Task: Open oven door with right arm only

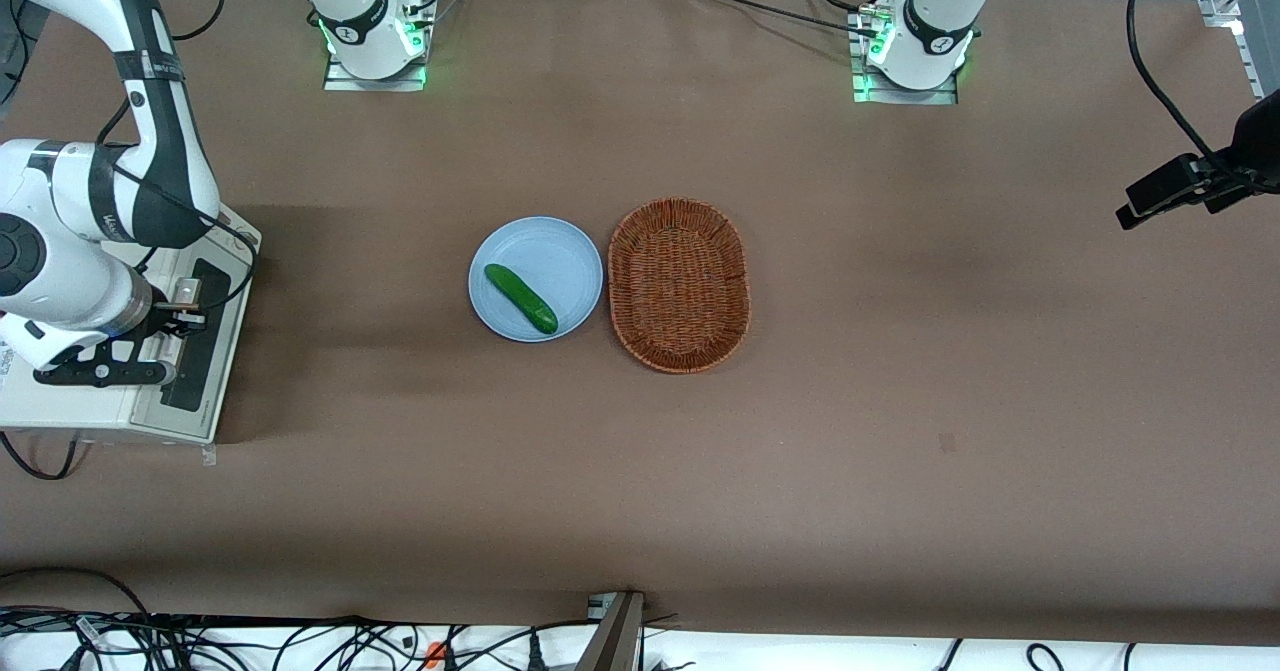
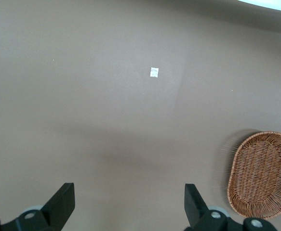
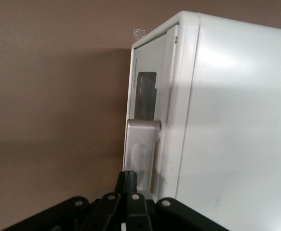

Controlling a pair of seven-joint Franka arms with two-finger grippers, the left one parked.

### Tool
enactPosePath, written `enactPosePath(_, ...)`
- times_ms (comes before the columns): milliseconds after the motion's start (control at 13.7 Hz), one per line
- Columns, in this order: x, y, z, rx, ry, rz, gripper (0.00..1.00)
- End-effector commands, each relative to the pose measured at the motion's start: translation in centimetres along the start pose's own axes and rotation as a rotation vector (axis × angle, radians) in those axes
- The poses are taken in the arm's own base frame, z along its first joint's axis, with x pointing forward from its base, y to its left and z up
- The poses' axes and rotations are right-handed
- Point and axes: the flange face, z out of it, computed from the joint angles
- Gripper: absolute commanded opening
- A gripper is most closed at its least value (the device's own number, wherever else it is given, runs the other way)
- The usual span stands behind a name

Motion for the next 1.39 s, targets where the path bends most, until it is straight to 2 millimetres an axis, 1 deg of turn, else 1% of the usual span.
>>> enactPosePath(0,0.1,-0.2,1.8,0.002,-0.025,0.030,0.00)
enactPosePath(438,0.6,-3.7,2.3,0.046,-0.034,0.006,0.00)
enactPosePath(583,0.8,-4.5,2.5,0.045,-0.032,-0.006,0.00)
enactPosePath(729,1.2,-5.3,3.2,0.044,-0.039,-0.018,0.00)
enactPosePath(948,1.9,-7.7,4.7,0.047,-0.022,-0.051,0.00)
enactPosePath(1094,2.3,-8.5,5.5,0.047,-0.018,-0.065,0.00)
enactPosePath(1167,2.6,-9.1,5.5,0.046,-0.014,-0.074,0.00)
enactPosePath(1312,2.9,-9.4,6.2,0.045,-0.021,-0.079,0.00)
